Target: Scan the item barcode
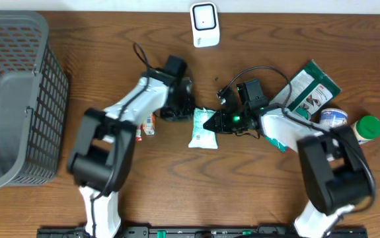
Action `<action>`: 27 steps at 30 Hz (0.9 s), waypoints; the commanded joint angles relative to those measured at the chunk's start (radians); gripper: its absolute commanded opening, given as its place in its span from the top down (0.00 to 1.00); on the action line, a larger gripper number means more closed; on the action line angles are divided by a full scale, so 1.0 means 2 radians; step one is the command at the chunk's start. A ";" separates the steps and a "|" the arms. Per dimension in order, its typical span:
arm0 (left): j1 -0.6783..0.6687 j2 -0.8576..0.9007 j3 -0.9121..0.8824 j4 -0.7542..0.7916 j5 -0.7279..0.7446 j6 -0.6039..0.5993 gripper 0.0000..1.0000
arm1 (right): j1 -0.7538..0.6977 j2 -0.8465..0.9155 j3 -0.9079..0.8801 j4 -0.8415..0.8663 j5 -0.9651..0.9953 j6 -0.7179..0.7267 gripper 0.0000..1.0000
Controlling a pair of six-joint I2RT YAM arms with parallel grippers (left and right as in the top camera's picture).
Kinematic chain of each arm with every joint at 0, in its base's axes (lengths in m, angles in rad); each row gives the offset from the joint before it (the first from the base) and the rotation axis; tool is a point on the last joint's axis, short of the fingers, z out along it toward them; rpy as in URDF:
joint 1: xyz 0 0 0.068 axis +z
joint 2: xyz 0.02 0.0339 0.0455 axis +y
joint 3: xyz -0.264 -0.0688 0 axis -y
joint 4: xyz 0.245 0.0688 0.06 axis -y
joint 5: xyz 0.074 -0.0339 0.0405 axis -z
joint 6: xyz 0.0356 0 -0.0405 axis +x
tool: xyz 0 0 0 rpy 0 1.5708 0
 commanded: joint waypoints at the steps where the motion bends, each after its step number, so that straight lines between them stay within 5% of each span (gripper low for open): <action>1: 0.037 -0.128 0.013 0.014 -0.026 -0.011 0.92 | -0.001 -0.106 0.019 -0.062 0.095 -0.039 0.99; 6: 0.058 -0.244 0.013 0.011 -0.154 -0.041 0.83 | -0.001 -0.189 0.073 -0.180 0.194 -0.072 0.99; 9: 0.071 -0.301 0.013 0.000 -0.227 -0.082 0.62 | -0.001 -0.219 0.118 -0.253 0.209 -0.115 0.99; 16: 0.105 -0.333 0.013 -0.019 -0.238 -0.091 0.18 | -0.001 -0.236 0.164 -0.291 0.165 -0.117 0.99; 27: 0.105 -0.333 0.013 -0.043 -0.238 -0.091 0.17 | 0.045 -0.236 0.204 -0.301 0.338 -0.101 0.99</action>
